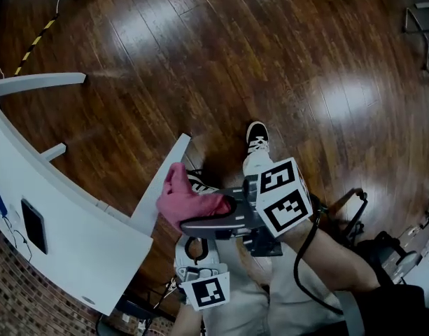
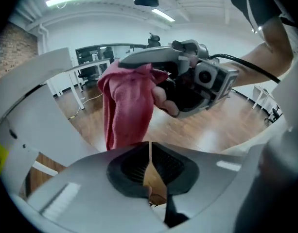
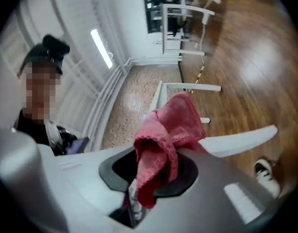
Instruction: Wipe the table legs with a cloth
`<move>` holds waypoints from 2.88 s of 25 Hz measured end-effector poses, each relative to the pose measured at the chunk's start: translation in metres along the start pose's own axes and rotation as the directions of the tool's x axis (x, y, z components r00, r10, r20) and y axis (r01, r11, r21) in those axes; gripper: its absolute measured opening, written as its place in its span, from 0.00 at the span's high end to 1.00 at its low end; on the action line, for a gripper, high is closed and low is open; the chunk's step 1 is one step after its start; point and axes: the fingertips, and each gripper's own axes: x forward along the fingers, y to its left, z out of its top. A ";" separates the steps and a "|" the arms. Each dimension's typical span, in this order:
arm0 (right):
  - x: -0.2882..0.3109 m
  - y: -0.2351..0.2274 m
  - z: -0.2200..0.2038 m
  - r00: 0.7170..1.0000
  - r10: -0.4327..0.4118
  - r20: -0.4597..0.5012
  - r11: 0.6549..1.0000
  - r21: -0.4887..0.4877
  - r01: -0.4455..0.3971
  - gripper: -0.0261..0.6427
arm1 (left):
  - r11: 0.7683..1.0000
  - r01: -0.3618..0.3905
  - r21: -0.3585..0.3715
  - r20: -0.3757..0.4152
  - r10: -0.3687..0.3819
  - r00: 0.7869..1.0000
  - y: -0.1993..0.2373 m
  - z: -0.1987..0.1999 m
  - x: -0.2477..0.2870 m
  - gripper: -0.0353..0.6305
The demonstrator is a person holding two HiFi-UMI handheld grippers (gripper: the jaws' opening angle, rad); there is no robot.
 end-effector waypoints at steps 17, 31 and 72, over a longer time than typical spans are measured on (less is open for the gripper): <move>-0.085 0.142 -0.002 0.818 -0.393 -0.420 0.910 -0.304 0.281 0.74 | 0.904 -0.157 0.399 0.298 0.034 0.954 -0.050 0.205 -0.076 0.94; -0.105 0.254 0.066 0.833 -0.429 -0.349 0.870 -0.406 0.279 0.80 | 0.894 -0.304 0.328 0.304 0.205 0.930 -0.018 0.279 -0.124 0.95; 0.051 -0.025 0.120 -0.563 -0.670 -0.484 0.711 -0.198 -0.675 0.83 | -0.289 -0.266 -0.920 -0.349 0.292 0.890 0.132 0.152 0.011 0.95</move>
